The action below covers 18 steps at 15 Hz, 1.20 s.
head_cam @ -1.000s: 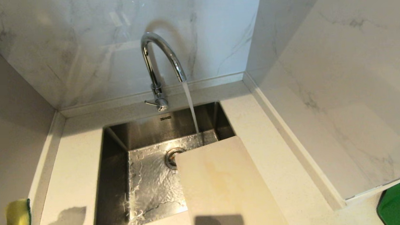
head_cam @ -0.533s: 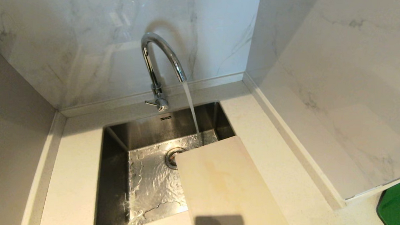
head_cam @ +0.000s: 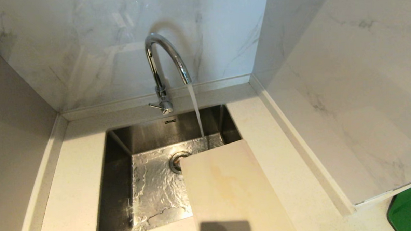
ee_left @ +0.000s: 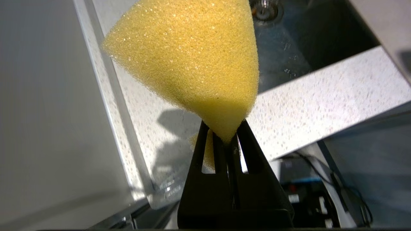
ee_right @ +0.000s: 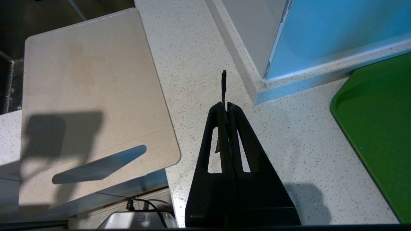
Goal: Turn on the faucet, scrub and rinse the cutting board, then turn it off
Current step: Pick up the cutting board
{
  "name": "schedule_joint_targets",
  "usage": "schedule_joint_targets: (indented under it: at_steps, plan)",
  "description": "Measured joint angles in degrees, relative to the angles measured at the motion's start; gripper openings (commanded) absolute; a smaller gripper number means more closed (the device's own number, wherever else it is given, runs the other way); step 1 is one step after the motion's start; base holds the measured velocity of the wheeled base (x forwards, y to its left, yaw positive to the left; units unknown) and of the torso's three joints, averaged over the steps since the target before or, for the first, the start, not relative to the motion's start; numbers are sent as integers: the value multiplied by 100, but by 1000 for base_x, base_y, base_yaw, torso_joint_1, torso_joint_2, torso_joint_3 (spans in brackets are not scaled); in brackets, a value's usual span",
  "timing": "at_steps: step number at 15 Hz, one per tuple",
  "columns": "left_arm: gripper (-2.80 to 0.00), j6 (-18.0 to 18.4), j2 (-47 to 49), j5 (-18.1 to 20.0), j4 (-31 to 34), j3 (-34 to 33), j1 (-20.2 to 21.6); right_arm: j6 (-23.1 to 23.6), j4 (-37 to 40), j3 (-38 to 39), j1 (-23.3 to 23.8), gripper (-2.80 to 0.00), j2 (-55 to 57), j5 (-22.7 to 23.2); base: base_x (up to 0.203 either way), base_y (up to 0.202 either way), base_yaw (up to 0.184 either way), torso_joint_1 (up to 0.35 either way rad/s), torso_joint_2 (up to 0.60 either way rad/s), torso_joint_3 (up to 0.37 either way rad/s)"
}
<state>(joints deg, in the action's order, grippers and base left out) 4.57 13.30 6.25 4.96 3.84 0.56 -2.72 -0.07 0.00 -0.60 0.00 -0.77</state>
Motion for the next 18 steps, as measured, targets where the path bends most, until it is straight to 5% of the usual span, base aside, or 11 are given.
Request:
schedule_joint_targets:
  at_steps: [5,9,15,18]
  plan:
    - [-280,-40,-1037,-67,-54,-30,8,2,0,0,1,-280,0,1,0,0,0,0,0,0]
    - [-280,-403,-1295,-284,-100,-58,4,3,0,0,0,-280,0,-2,0,0,0,0,0,0]
    - [-280,-1527,-1341,-764,-69,-98,4,0,0,0,0,-280,0,1,0,0,0,0,0,0]
    - [-280,-1027,-1343,-789,-152,-128,4,2,0,0,0,-280,0,1,0,0,0,0,0,0]
